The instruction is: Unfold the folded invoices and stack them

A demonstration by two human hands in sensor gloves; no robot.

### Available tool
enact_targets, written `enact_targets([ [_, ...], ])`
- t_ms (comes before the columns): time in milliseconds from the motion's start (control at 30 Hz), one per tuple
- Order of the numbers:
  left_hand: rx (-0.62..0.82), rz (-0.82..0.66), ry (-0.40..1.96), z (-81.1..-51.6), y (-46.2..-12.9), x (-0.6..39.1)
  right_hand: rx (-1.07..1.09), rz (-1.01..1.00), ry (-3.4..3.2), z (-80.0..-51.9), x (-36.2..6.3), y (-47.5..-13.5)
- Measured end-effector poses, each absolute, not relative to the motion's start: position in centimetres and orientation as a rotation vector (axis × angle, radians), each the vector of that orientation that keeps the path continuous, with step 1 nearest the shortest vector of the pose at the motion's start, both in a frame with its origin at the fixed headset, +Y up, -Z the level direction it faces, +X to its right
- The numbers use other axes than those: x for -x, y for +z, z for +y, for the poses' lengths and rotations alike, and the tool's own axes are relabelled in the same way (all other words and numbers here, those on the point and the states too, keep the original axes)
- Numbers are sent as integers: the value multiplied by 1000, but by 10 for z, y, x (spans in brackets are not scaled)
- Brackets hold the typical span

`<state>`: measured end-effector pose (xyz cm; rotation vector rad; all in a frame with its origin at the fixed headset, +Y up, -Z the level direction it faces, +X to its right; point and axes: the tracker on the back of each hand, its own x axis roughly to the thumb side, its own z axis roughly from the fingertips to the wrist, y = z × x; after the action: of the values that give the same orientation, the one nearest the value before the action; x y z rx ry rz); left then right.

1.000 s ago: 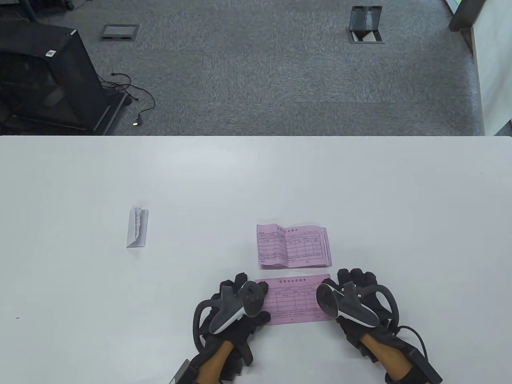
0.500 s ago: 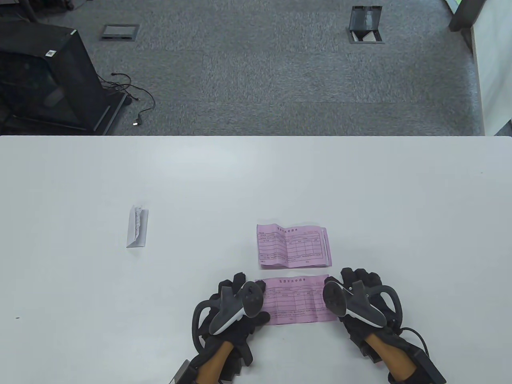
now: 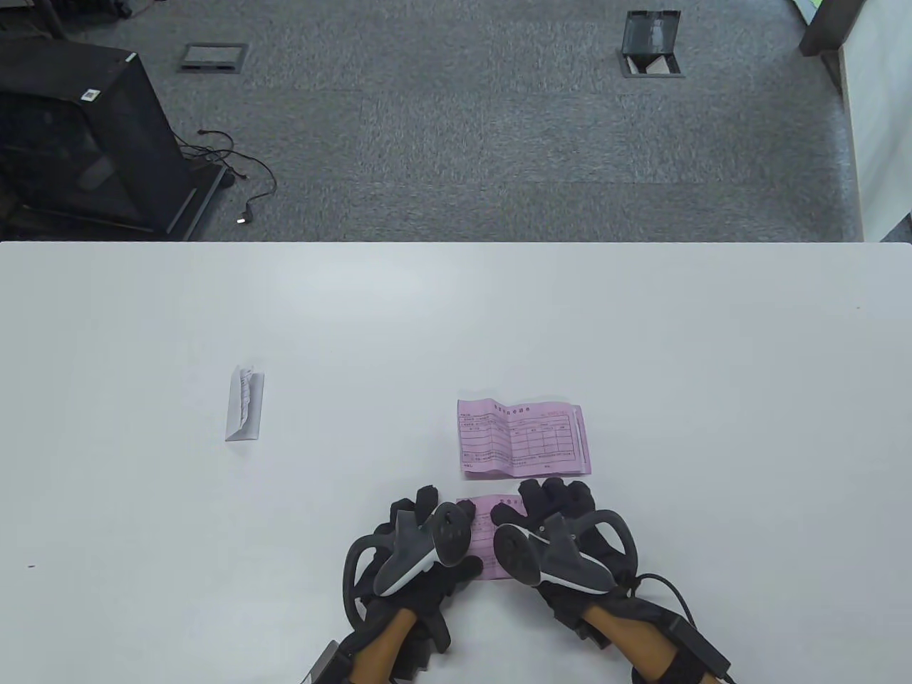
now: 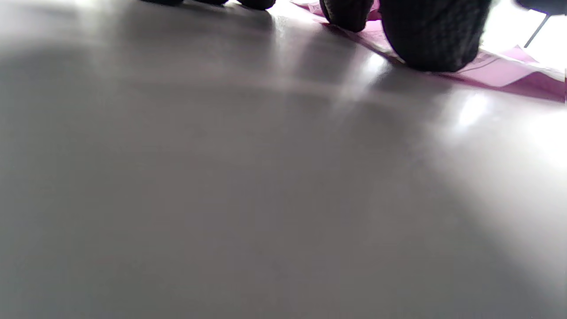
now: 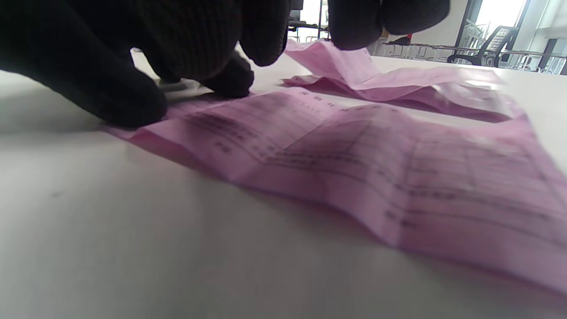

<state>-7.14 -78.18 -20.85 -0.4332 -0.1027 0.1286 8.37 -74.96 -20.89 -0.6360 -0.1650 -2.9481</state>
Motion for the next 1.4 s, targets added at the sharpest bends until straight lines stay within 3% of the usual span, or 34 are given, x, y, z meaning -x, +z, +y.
enact_targets([
  [300, 436, -107, 127, -782, -208, 70, 654, -246, -2901, -769, -67, -213],
  [533, 438, -106, 128, -782, -208, 70, 621, -237, -2889, -769, -72, -215],
  [1400, 438, -105, 128, -782, -208, 70, 283, -296, -2981, -770, -185, -223],
])
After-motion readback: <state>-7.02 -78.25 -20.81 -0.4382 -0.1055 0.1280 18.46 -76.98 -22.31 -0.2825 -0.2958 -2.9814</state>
